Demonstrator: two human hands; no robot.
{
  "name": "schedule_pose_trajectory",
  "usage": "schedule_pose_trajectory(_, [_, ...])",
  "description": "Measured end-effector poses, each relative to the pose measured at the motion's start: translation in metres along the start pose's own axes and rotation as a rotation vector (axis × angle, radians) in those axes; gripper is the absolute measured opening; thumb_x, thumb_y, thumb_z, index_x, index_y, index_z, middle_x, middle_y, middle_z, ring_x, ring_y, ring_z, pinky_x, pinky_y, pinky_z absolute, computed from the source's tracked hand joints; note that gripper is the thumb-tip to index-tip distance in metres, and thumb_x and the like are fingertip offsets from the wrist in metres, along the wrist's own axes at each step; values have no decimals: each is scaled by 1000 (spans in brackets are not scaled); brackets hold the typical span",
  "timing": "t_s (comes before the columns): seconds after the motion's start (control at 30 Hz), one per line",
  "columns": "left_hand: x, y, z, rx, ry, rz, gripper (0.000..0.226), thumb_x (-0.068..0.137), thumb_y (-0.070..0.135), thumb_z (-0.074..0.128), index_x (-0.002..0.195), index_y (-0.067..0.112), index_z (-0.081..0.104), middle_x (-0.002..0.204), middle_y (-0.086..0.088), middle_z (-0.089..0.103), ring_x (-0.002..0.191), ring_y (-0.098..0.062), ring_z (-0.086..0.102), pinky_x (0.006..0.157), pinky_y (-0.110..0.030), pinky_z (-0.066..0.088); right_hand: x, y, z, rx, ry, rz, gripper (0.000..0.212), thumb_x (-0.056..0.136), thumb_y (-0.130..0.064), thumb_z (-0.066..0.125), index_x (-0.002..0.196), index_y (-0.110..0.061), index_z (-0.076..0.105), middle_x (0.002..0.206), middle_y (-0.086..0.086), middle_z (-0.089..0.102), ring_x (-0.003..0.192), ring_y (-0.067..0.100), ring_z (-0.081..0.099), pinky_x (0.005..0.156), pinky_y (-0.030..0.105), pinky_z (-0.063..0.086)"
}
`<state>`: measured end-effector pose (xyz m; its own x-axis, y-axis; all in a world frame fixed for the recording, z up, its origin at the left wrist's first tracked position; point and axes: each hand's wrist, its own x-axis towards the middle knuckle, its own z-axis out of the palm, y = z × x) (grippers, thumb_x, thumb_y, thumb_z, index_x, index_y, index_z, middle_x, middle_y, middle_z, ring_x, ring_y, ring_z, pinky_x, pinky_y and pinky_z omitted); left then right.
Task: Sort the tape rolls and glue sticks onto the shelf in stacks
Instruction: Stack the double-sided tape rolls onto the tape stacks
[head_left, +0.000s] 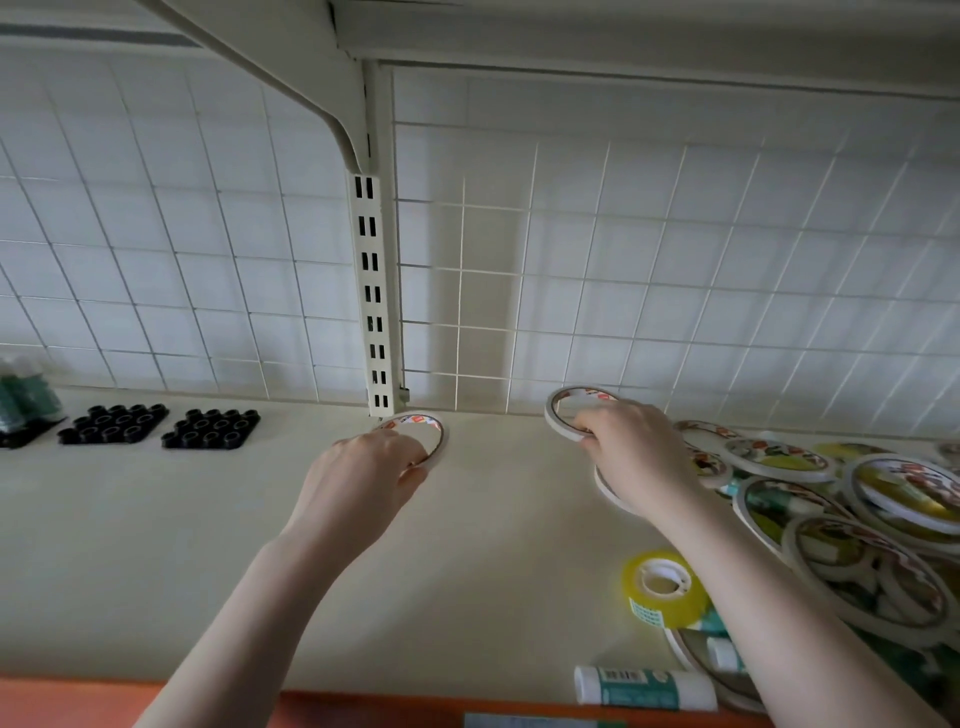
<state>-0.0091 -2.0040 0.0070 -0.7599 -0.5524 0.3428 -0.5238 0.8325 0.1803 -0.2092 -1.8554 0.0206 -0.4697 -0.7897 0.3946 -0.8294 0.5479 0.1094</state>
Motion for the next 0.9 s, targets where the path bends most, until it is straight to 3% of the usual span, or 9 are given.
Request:
schedule_pose_trajectory(0.17, [-12, -4, -10, -21, 47, -28, 16, 92, 32, 49, 93, 27, 64, 93, 7, 62, 84, -21, 59, 65, -30, 42, -18, -7, -12, 96, 111, -38, 13, 89, -14, 54, 82, -13, 64, 83, 3, 62, 82, 25, 54, 62, 31, 21])
schedule_pose_trajectory(0.23, [-19, -8, -12, -39, 69, -42, 14, 91, 31, 51, 92, 27, 65, 91, 8, 62, 84, -20, 59, 65, -30, 43, -24, -12, -8, 144, 157, -67, 9, 82, -11, 64, 73, -13, 64, 74, 3, 61, 74, 27, 56, 60, 30, 24])
schedule_pose_trajectory(0.33, [-31, -18, -16, -41, 91, -66, 13, 90, 30, 54, 90, 26, 66, 89, 8, 63, 82, -19, 60, 64, -30, 45, -30, -22, 2, 225, 222, -97, 24, 65, -4, 78, 58, -14, 58, 58, 1, 53, 55, 30, 53, 51, 28, 30])
schedule_pose_trajectory(0.5, [-52, -43, -28, -33, 130, -42, 6, 86, 25, 62, 83, 23, 67, 80, 6, 63, 74, -22, 61, 58, -33, 48, -38, -54, 1, 313, 278, -134, 20, 62, -4, 81, 65, -16, 65, 61, 0, 58, 57, 28, 56, 52, 31, 41])
schedule_pose_trajectory(0.7, [-82, -99, -57, -44, 164, -16, 4, 80, 20, 68, 80, 24, 68, 77, 7, 61, 68, -21, 59, 55, -37, 49, -42, -129, -11, 373, 314, -180, 24, 57, -4, 85, 64, -17, 65, 61, -2, 56, 58, 26, 58, 54, 28, 43])
schedule_pose_trajectory(0.9, [-126, -200, -97, 0, 218, 28, 4, 81, 26, 64, 78, 25, 67, 75, 8, 60, 64, -18, 59, 51, -37, 49, -41, -252, -21, 427, 338, -206, 26, 54, -8, 88, 70, -19, 69, 62, -4, 58, 63, 23, 60, 59, 29, 41])
